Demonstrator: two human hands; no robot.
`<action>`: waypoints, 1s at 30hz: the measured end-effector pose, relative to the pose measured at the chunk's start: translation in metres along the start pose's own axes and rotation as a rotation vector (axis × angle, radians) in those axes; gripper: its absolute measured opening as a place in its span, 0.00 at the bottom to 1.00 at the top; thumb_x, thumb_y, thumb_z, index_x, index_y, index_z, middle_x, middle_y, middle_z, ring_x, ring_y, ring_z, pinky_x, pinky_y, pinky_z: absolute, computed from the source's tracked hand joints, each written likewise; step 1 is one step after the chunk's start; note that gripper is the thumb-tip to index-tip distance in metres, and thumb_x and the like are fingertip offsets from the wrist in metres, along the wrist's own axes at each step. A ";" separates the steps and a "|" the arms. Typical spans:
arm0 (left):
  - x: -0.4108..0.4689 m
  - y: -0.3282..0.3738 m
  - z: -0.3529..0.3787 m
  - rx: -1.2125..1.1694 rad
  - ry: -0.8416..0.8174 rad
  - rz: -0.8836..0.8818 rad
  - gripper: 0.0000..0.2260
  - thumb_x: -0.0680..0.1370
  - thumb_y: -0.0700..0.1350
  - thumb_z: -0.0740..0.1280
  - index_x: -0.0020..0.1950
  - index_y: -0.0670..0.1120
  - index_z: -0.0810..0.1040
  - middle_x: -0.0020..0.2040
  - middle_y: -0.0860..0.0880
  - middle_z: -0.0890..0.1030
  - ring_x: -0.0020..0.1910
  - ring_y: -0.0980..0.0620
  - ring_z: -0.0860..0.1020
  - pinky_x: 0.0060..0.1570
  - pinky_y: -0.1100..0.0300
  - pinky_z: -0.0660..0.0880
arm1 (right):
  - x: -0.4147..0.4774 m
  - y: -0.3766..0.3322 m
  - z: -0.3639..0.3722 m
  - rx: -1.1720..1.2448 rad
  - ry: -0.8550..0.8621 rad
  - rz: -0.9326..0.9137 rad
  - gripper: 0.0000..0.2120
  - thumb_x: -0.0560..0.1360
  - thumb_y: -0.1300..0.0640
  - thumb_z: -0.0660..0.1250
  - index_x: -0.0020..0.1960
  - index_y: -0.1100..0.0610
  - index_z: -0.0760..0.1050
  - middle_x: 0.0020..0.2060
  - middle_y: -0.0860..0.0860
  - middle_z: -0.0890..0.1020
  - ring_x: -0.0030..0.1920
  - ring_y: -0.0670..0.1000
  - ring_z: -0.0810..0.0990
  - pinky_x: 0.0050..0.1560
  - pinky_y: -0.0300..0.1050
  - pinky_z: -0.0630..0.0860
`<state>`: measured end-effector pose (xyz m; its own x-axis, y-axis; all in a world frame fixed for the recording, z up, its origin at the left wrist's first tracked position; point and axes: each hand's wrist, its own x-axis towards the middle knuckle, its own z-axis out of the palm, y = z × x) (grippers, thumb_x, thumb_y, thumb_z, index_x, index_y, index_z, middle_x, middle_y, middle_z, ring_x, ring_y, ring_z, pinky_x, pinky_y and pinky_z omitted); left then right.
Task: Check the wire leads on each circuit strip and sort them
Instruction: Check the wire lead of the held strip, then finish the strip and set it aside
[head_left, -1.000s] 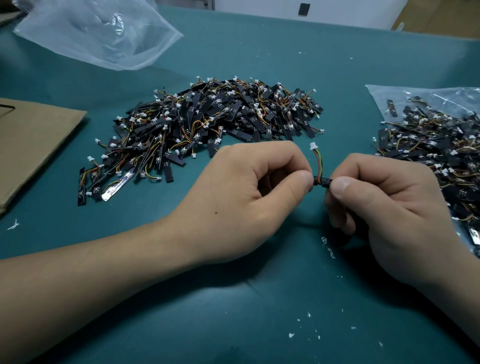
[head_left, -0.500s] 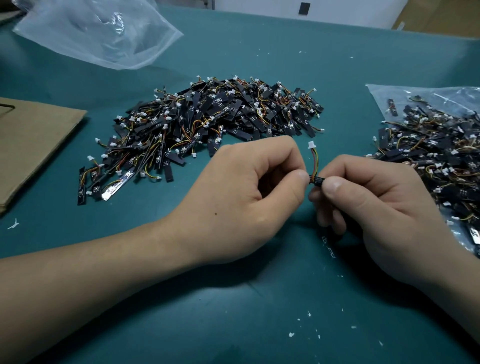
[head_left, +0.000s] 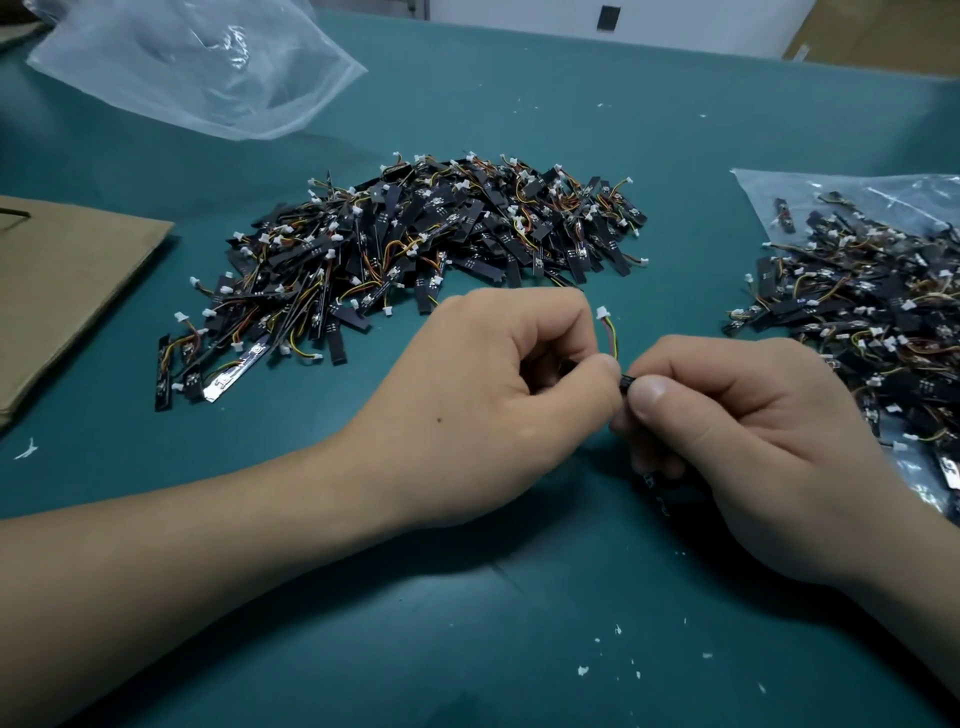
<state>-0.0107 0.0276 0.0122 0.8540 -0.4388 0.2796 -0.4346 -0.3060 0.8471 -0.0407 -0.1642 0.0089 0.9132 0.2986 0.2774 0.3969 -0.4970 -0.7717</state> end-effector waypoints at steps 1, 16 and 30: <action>0.000 0.000 0.000 0.000 -0.007 -0.007 0.11 0.75 0.43 0.68 0.33 0.45 0.72 0.26 0.50 0.70 0.26 0.58 0.65 0.29 0.66 0.63 | 0.000 0.000 0.000 -0.013 0.000 -0.006 0.13 0.78 0.50 0.60 0.37 0.49 0.77 0.27 0.46 0.79 0.26 0.50 0.76 0.29 0.45 0.73; 0.000 0.000 -0.004 -0.066 -0.076 0.012 0.11 0.78 0.42 0.64 0.36 0.43 0.77 0.29 0.45 0.73 0.29 0.51 0.70 0.31 0.62 0.66 | 0.001 0.002 -0.001 0.155 0.010 0.063 0.13 0.78 0.49 0.60 0.41 0.52 0.78 0.29 0.50 0.81 0.27 0.49 0.76 0.31 0.40 0.73; 0.000 0.000 -0.004 -0.047 -0.093 0.029 0.11 0.78 0.41 0.64 0.36 0.41 0.76 0.29 0.46 0.71 0.29 0.55 0.67 0.32 0.63 0.65 | 0.000 0.003 0.000 0.181 0.001 0.067 0.14 0.79 0.50 0.60 0.39 0.54 0.76 0.29 0.52 0.81 0.28 0.49 0.76 0.31 0.38 0.73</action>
<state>-0.0095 0.0309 0.0143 0.8101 -0.5240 0.2630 -0.4428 -0.2528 0.8602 -0.0390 -0.1658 0.0069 0.9370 0.2692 0.2227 0.3125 -0.3607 -0.8788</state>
